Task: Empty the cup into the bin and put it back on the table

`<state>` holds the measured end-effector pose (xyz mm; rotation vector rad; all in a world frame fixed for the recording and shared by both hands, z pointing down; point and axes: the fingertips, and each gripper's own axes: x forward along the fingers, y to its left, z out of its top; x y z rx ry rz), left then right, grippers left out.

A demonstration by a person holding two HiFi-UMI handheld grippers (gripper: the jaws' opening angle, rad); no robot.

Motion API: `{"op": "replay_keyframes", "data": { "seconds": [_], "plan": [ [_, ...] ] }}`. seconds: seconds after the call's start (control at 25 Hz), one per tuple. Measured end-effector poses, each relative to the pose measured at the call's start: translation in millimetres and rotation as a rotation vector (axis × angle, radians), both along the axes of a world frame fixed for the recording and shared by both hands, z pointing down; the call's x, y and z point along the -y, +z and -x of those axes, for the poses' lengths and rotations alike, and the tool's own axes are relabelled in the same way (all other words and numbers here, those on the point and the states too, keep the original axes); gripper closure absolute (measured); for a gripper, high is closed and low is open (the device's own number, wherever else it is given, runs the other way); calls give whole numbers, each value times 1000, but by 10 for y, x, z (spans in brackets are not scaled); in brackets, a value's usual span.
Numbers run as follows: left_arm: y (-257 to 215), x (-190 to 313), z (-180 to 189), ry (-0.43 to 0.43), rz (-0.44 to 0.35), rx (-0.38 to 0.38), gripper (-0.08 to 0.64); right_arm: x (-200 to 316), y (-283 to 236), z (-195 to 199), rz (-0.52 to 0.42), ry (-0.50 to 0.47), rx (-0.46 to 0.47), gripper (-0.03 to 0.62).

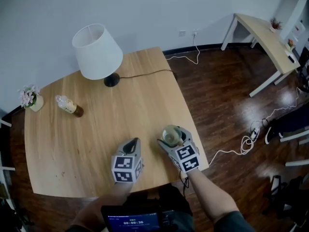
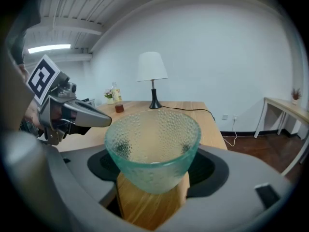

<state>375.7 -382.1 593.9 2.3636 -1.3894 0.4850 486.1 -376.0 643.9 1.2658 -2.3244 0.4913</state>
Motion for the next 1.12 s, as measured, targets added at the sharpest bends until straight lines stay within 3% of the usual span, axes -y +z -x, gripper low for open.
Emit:
{"op": "replay_keyframes", "data": {
  "seconds": [0.4, 1.12],
  "plan": [
    [406, 210, -94, -59, 69, 32, 558, 257, 225, 44, -9, -53, -13, 206],
    [626, 768, -76, -156, 93, 22, 558, 936, 249, 99, -64, -87, -13, 206]
  ]
}}
